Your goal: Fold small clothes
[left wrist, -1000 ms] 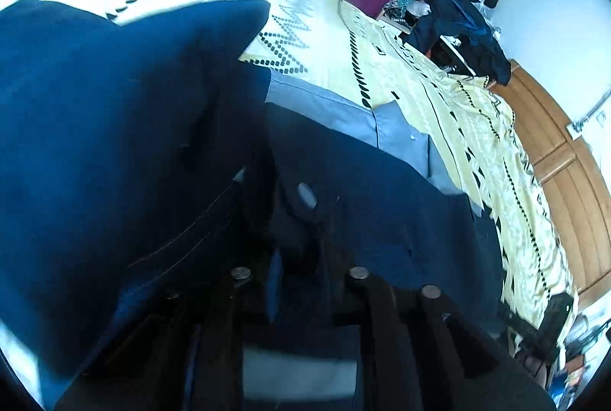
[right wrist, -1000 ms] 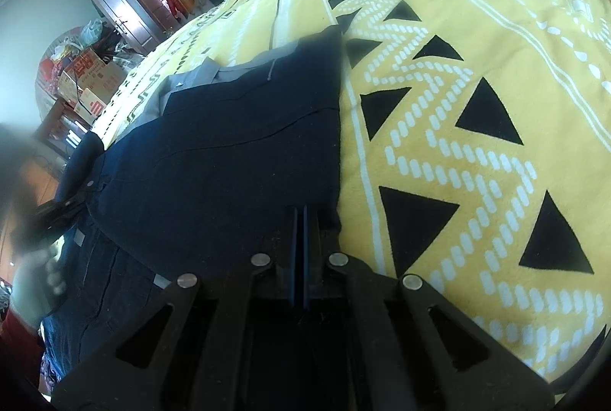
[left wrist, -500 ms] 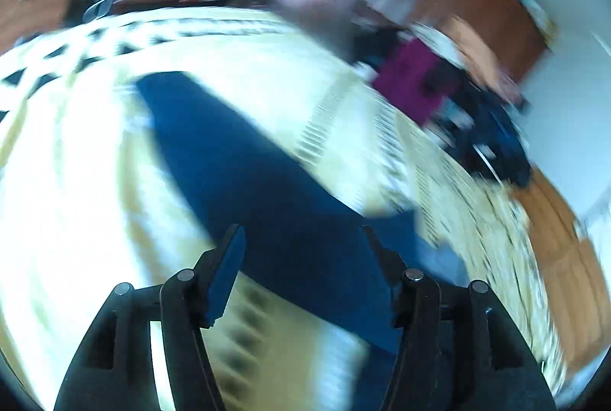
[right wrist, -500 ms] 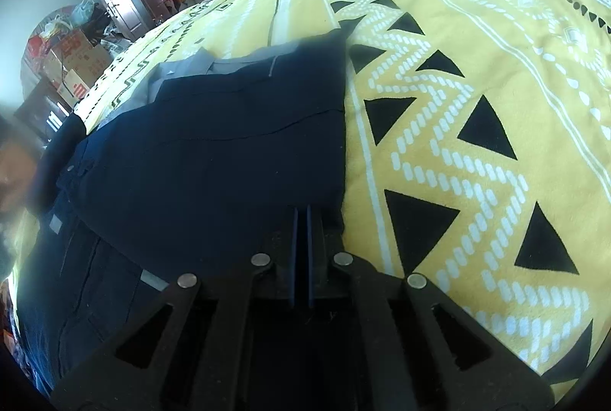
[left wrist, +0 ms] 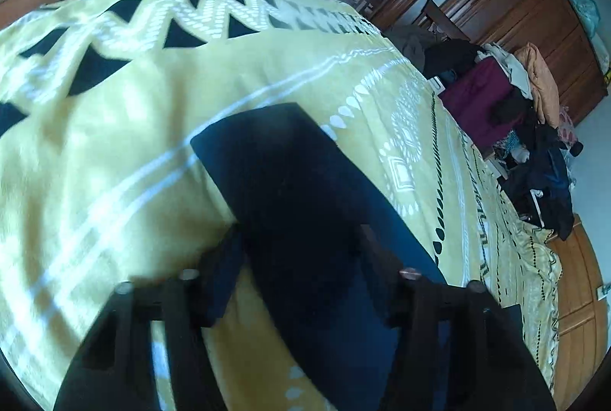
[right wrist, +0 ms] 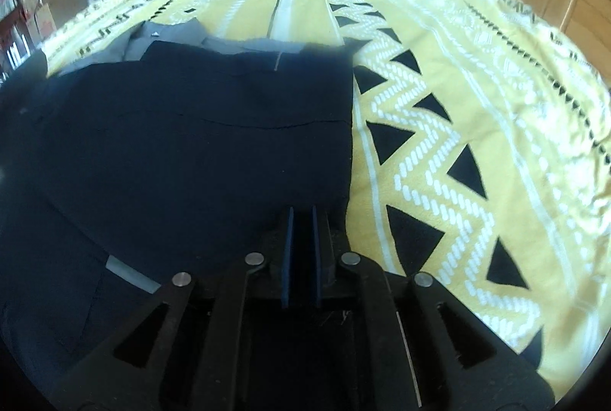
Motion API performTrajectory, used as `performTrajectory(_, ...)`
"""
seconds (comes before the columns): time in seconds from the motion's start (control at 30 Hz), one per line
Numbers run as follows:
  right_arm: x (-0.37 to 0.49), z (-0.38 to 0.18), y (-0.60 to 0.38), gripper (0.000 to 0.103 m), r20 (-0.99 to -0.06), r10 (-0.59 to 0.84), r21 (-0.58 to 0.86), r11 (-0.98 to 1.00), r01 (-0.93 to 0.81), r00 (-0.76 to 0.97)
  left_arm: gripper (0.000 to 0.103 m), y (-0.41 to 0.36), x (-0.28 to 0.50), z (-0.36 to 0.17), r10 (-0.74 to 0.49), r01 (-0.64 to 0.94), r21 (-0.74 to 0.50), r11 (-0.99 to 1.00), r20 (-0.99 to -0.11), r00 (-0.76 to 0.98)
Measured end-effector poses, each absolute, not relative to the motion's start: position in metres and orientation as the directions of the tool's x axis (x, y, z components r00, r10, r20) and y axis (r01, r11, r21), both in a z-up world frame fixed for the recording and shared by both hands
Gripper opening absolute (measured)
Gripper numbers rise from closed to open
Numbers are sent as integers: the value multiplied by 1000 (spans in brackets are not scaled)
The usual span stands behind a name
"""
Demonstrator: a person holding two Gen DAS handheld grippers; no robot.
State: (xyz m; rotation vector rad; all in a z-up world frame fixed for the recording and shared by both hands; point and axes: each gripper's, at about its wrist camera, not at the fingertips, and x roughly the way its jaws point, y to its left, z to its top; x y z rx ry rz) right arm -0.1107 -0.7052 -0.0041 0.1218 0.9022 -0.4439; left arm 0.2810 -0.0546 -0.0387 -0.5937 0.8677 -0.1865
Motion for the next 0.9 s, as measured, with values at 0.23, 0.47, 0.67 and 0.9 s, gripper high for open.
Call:
performTrajectory(0.23,-118,19,-704,9,-761,-257,59,887,458,596,12,-159,237,71,-646,347,-601,720,-396,653)
performTrajectory(0.47,-126,59,-695,32,-658,-91,299,879,370,747,15,-381,118,137,-915,778,-483,400,-260,309)
performTrajectory(0.67,-110,58,-706,55,-568,130,571,774,275,813,45,-521,81,-17,-780,761,-512,398,-626,-13)
performTrajectory(0.9,-21,36,-676,49,-540,438,728,671,138,719,48,-466,63,-15,-838,699,-569,434,-540,80)
